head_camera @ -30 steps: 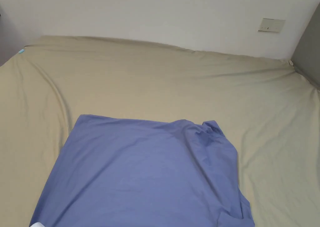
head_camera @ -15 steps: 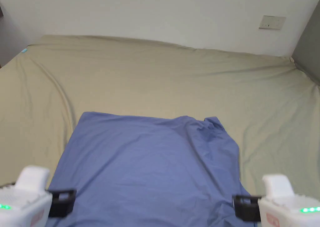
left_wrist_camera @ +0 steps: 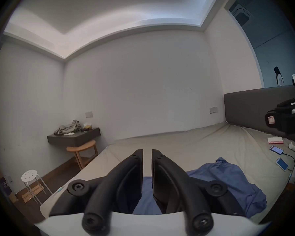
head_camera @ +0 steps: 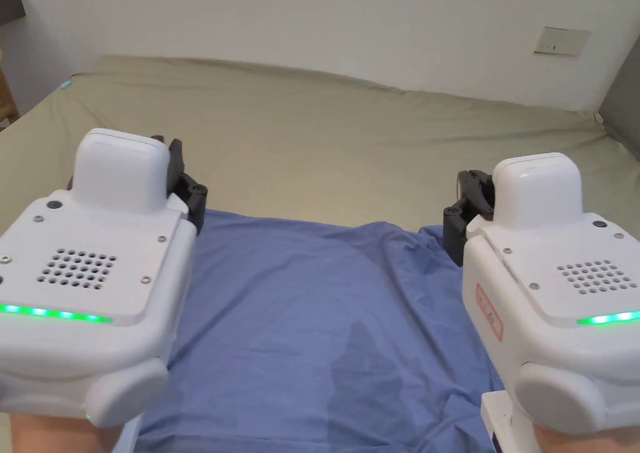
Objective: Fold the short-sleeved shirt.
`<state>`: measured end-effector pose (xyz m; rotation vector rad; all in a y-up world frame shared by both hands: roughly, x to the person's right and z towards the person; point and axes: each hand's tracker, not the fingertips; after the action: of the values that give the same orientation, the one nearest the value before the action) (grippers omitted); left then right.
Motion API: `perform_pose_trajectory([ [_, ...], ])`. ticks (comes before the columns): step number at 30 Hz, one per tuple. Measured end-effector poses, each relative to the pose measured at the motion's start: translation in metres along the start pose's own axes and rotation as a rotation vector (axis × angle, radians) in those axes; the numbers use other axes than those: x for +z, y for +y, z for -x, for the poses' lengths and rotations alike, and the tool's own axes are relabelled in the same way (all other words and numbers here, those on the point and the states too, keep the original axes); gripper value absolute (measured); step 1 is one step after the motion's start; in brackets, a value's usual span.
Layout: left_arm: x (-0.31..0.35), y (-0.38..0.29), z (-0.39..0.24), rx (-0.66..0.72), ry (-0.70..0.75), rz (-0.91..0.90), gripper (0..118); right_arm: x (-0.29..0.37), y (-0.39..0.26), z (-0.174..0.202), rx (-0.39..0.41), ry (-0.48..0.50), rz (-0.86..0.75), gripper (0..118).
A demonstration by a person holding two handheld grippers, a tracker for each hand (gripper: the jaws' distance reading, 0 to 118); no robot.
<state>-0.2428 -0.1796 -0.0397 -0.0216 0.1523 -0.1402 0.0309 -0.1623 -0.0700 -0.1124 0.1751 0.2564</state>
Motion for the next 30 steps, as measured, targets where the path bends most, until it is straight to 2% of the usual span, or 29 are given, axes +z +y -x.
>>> perform_pose_trajectory([
  [2,0.0,0.004,-0.004,-0.01,-0.024,0.008,0,0.001,-0.003,0.006,0.001,0.023,0.005,0],
  [12,-0.009,-0.001,0.012,-0.034,-0.029,0.042,0,-0.014,-0.019,0.004,-0.011,0.045,0.07,0],
  [16,-0.016,-0.021,0.02,-0.021,-0.026,0.123,0,-0.021,-0.027,0.003,-0.028,0.051,0.103,0],
  [24,-0.053,-0.081,0.024,0.001,-0.057,0.326,1,-0.048,-0.046,0.012,-0.003,0.074,0.164,0],
  [26,-0.073,-0.097,0.026,0.03,-0.07,0.376,17,-0.057,-0.053,0.011,-0.002,0.078,0.186,0],
  [27,-0.083,-0.104,0.028,0.036,-0.077,0.396,32,-0.06,-0.056,0.01,0.0,0.077,0.197,0],
  [29,-0.113,-0.122,0.03,0.036,-0.088,0.446,86,-0.073,-0.064,0.007,0.004,0.075,0.223,0],
  [30,-0.128,-0.13,0.031,0.036,-0.101,0.479,107,-0.078,-0.068,0.005,0.006,0.072,0.234,0],
])
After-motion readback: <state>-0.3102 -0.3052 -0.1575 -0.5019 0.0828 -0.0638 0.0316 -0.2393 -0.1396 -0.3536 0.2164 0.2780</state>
